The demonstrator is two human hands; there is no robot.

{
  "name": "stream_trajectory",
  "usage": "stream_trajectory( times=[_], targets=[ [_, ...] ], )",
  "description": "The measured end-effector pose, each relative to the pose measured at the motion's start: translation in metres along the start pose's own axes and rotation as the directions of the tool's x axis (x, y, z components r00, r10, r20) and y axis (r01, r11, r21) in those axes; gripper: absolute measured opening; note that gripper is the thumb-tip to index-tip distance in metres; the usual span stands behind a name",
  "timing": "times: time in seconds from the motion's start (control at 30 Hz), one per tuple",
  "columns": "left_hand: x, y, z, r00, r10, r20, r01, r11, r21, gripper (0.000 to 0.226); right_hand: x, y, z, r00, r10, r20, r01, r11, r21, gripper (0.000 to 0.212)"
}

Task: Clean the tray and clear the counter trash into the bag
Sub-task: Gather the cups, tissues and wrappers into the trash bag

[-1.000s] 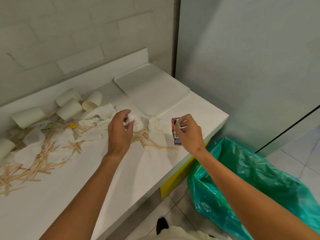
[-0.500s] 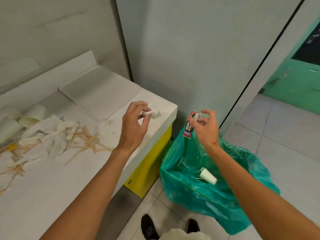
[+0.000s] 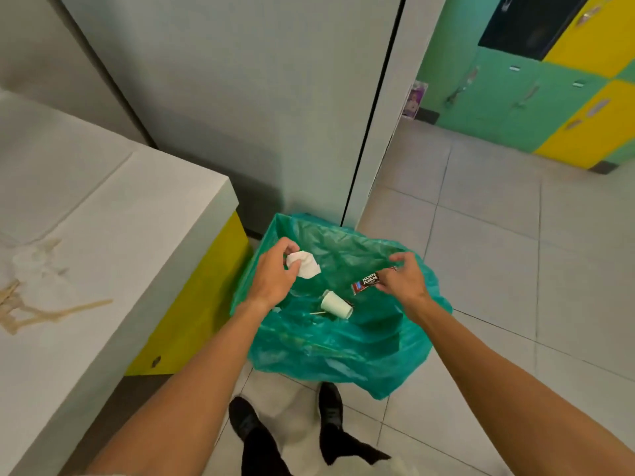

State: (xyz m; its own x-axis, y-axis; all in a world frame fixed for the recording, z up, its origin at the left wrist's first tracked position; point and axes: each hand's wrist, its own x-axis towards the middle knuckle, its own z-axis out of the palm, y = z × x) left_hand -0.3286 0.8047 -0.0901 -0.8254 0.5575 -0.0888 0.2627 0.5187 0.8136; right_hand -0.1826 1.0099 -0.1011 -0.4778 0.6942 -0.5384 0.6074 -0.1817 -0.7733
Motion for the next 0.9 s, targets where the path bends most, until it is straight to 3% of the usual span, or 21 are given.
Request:
stream_trajectory(
  times=[0.1,0.23,0.3,0.6,0.9],
  targets=[
    [0.003,-0.005,0.026,0.994,-0.105,0.032,0.105,0.994,-0.018,0.018,0.012,0.006,-0.009,1.000,0.022,0.015,-0.022,1.000,-0.017,0.028],
    [0.001,-0.025,0.043,0.943,-0.245,0.227,0.243,0.969,0.033,0.046,0.022,0.015,-0.016,0.999,-0.004,-0.038,-0.005,0.973,-0.232,0.038],
    [-0.003,-0.036,0.043,0.925,-0.289,0.249,0.276,0.957,0.087,0.054,0.022,0.018,-0.016,0.999,-0.024,-0.028,0.015,0.954,-0.300,0.040],
    [-0.027,-0.042,-0.007,0.959,-0.262,0.107,0.256,0.964,0.064,0.045,0.005,-0.023,0.037,0.961,-0.192,0.197,0.251,0.905,-0.343,0.033],
    [-0.074,-0.042,-0.109,0.989,-0.086,-0.117,0.089,0.996,0.019,0.029,-0.053,-0.078,0.140,0.792,-0.429,0.434,0.557,0.800,-0.225,0.029]
  ],
)
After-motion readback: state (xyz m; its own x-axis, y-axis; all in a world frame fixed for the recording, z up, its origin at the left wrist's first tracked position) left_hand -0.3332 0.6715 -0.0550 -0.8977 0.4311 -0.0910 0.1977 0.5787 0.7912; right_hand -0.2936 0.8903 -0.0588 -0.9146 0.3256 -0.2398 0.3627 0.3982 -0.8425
